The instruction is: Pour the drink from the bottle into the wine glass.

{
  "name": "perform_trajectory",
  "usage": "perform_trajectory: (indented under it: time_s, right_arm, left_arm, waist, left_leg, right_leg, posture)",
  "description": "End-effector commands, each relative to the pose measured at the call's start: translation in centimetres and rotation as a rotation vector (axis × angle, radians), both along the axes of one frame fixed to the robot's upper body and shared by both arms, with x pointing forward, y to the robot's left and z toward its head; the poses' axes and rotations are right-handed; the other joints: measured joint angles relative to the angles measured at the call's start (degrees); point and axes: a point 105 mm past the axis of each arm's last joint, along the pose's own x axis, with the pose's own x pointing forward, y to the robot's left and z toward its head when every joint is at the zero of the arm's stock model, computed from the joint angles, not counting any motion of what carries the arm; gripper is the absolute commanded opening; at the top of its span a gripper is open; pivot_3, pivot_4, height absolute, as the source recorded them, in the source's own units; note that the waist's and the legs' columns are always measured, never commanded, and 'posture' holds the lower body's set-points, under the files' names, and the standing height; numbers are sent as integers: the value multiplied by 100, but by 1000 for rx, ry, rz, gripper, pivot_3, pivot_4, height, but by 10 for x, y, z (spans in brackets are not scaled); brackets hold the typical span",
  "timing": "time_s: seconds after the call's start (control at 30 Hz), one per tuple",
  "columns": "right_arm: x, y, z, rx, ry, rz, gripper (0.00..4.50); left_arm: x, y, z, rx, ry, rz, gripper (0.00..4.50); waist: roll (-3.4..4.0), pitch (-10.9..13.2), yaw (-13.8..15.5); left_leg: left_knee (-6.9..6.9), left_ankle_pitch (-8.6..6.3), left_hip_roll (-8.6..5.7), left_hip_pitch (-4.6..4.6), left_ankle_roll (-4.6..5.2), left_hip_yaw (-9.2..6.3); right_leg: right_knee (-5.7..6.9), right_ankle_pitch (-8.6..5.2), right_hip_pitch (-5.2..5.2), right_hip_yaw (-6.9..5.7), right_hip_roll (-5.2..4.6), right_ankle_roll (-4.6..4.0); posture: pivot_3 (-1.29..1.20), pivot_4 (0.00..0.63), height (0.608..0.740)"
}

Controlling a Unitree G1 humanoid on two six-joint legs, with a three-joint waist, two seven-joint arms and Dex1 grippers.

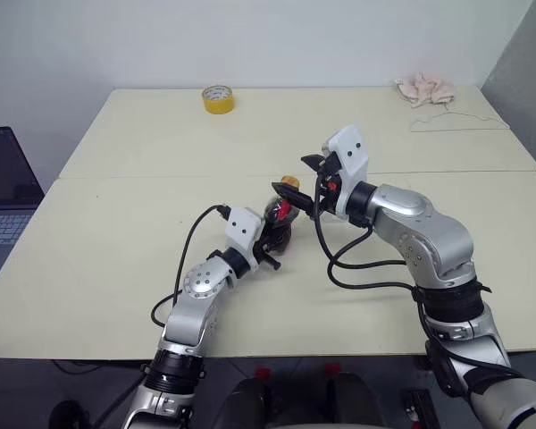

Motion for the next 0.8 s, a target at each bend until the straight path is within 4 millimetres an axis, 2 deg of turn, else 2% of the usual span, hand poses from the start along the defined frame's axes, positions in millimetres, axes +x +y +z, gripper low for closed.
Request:
perform_trajectory:
  time_s: [0.03,0.8]
  right_arm:
    - [15,-37,6,3,-30,-156,4500]
    - [-5,-42,-5,-32,-12,-52,4500]
  left_arm:
    - [-1,5,25,-26,-101,7,740]
    - [-2,7,24,-15,-100,7,739]
  waist:
    - [0,0,0]
    - [-1,1,9]
  left_leg:
    - [0,0,0,0,0,0]
    - [0,0,0,0,0,1]
  right_leg:
    - [0,0,0,0,0,0]
    - [-2,0,2,0,0,0]
  posture:
    - [0,150,740]
    - [0,150,740]
